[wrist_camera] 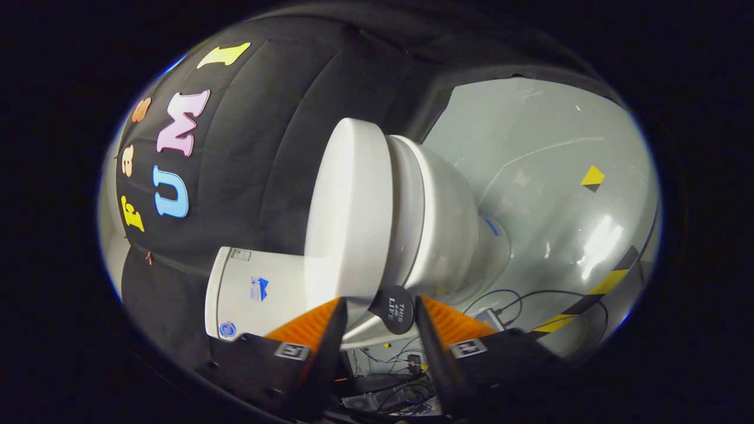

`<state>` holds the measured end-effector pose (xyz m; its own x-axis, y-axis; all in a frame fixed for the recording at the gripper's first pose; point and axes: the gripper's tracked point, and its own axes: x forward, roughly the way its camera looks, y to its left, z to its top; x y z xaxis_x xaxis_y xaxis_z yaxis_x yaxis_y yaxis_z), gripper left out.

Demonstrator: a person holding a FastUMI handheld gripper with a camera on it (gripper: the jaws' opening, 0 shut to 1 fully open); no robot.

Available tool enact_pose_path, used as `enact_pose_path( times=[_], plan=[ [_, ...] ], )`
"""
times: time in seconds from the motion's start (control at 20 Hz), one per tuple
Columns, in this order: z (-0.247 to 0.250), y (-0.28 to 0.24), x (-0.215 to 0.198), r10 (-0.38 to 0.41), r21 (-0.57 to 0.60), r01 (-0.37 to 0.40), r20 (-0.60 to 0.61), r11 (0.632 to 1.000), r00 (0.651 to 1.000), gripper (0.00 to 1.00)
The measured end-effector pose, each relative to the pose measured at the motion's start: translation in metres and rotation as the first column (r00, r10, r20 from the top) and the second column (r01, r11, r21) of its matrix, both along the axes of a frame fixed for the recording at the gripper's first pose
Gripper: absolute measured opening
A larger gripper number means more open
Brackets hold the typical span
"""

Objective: Open the toilet lid.

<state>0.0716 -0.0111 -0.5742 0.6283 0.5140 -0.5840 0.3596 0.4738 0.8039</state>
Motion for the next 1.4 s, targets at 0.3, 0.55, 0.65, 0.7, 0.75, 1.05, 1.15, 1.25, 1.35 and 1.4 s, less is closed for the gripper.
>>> enact_pose_path(
  times=[0.3,0.55,0.65,0.7,0.75,1.05,1.15,1.25,1.35,1.4],
  plan=[
    [-0.025,0.017,0.016,-0.065,0.064,0.066,-0.016,0.996,0.998,0.22],
    [-0.002,0.015,0.0,-0.022,0.007,0.022,-0.04,1.0,0.999,0.1],
    [0.005,0.014,0.001,-0.01,-0.062,0.007,-0.055,0.998,0.998,0.1],
    [0.011,0.015,0.002,-0.004,-0.086,0.0,-0.048,0.996,0.999,0.11],
    [0.021,0.017,0.002,0.004,-0.101,-0.008,-0.037,0.995,0.999,0.11],
    [0.081,0.032,0.007,0.005,-0.162,-0.001,0.023,0.987,1.0,0.07],
    [0.102,0.04,0.009,0.019,-0.202,-0.008,0.049,0.979,0.999,0.07],
    [0.123,0.052,0.01,0.04,-0.239,-0.022,0.073,0.971,0.996,0.07],
    [0.142,0.062,0.011,0.052,-0.266,-0.027,0.085,0.964,0.995,0.07],
    [0.149,0.067,0.011,0.055,-0.283,-0.028,0.088,0.959,0.995,0.07]
  ],
)
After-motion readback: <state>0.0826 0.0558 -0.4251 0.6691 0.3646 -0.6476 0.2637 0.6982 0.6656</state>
